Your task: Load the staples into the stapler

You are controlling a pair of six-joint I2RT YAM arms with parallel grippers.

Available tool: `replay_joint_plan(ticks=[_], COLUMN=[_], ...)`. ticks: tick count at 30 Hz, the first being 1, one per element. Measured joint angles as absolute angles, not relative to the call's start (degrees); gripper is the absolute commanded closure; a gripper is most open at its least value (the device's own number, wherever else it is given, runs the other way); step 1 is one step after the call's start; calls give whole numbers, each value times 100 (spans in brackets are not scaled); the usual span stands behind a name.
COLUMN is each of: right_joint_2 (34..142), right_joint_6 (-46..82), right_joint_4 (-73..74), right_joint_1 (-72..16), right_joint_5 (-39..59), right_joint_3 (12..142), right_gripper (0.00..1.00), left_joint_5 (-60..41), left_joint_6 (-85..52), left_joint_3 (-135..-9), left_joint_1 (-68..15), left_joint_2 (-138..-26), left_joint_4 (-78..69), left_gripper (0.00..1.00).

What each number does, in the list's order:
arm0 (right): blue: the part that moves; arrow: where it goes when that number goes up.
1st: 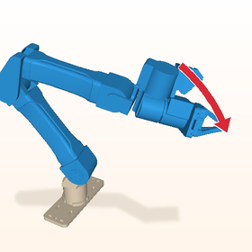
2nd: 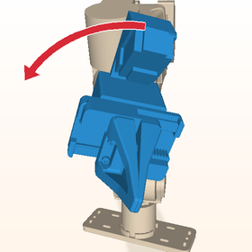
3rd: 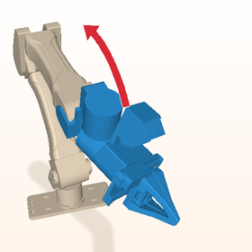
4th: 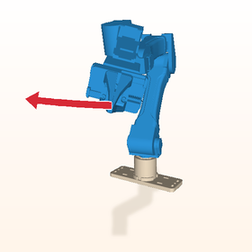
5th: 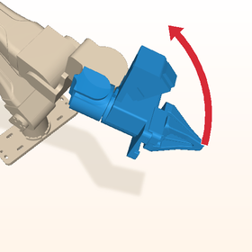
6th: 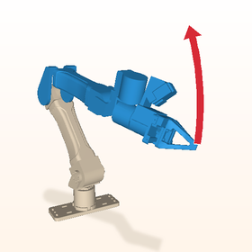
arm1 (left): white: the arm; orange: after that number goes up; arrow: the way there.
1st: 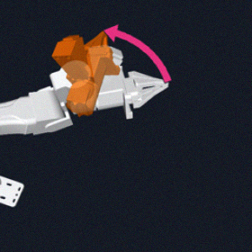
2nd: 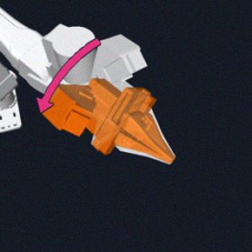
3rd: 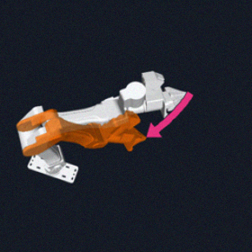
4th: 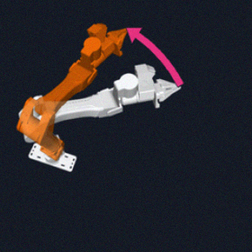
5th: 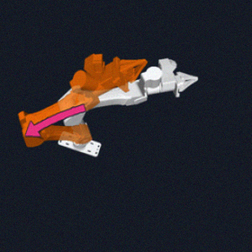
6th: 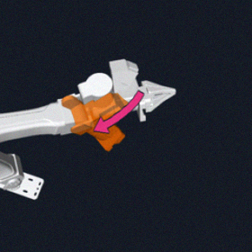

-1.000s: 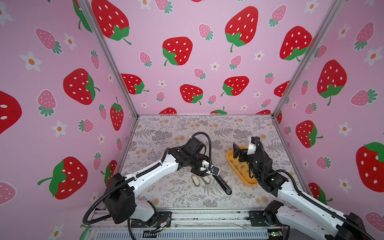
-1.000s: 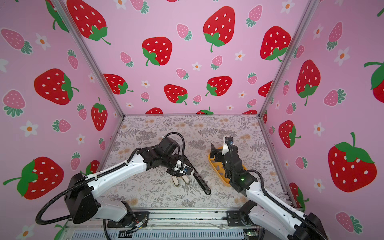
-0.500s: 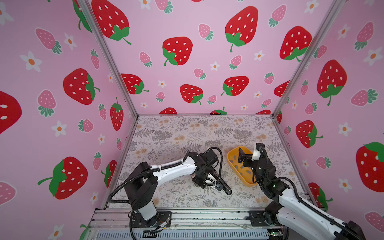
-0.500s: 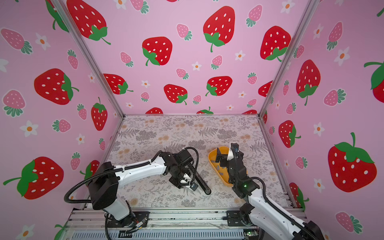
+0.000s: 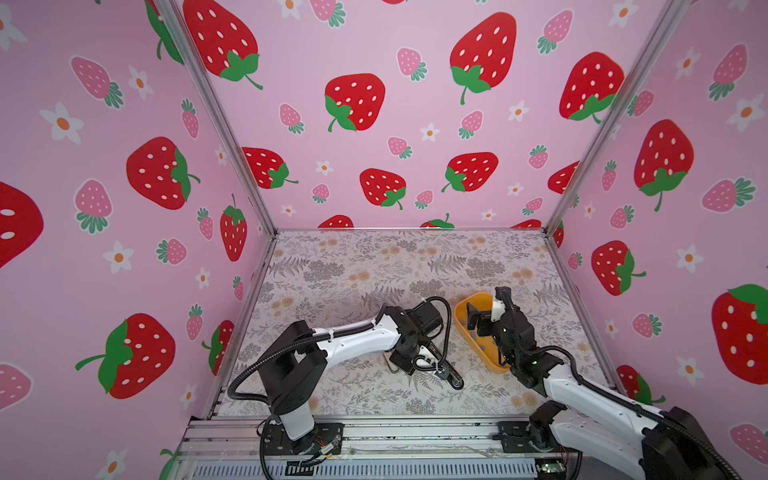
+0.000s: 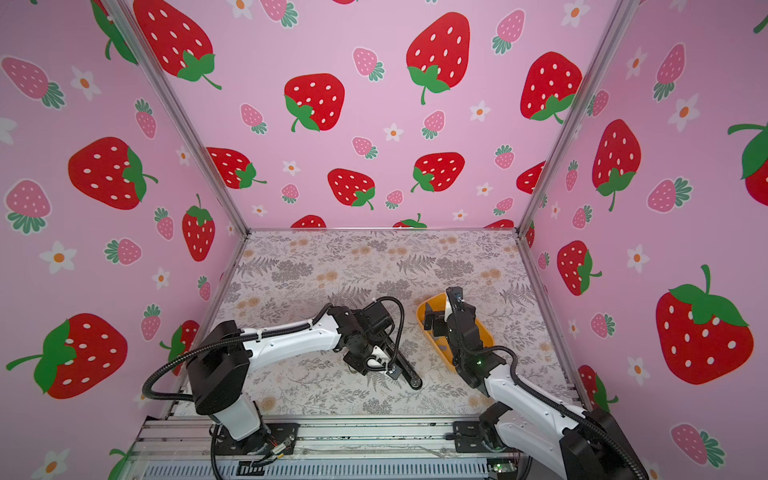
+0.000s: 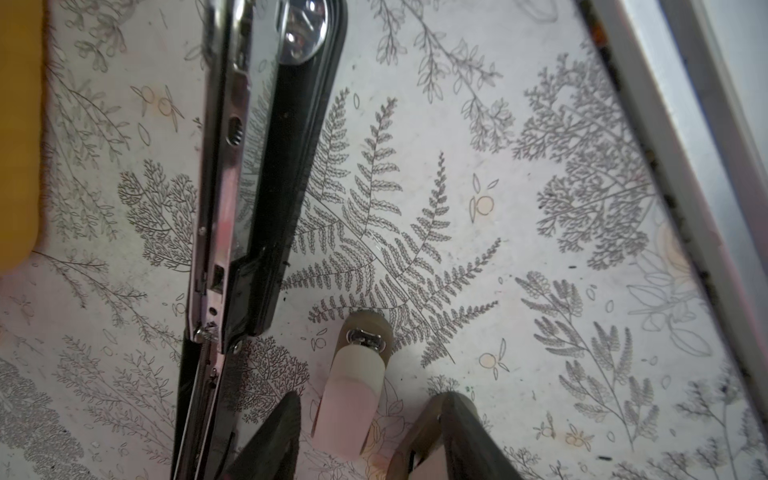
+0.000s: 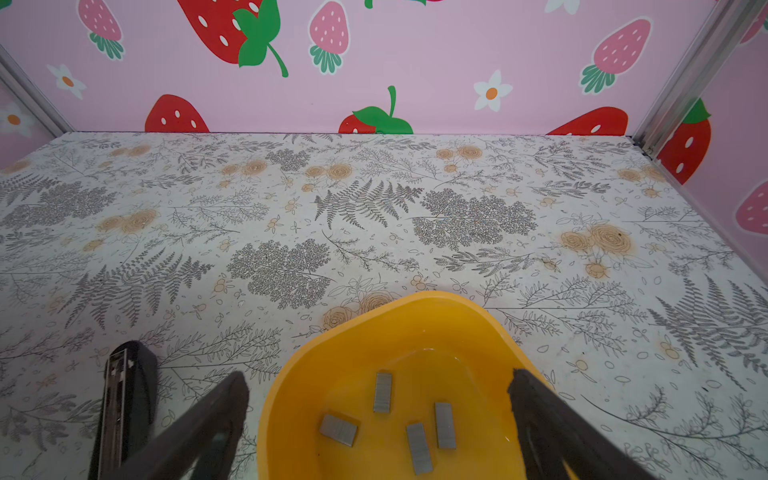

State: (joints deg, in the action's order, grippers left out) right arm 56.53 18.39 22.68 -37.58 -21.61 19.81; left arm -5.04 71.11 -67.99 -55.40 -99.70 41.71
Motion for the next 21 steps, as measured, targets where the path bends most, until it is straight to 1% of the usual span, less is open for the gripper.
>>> replay_joint_plan(ticks=[4,8,15,21], right_joint_2=[5666,5675,5776,5802], right_joint_6=[1839,1839,1839,1841], right_joint_4=[2296,2316,2316,2316], right_joint_1=[-3752,-3736,-3736,-3734], right_joint_5=[-2097,-2082,-2003,-1953], right_joint_3=[2029,2032,2032,2043], right_gripper=[1,1,1,1], left_joint_5=[-416,-336,-235,-198], left_joint_6=[7054,6984,6989,7032], left_joint_3=[-6801,-6906,-6945,-6947], left_joint_1=[-5540,-5540,-5540,-5540], left_joint_2=[-10127,-10186,-10278,-10383], left_joint_4=[4134,4099,4051,4056], left_gripper=[44,48,49,53])
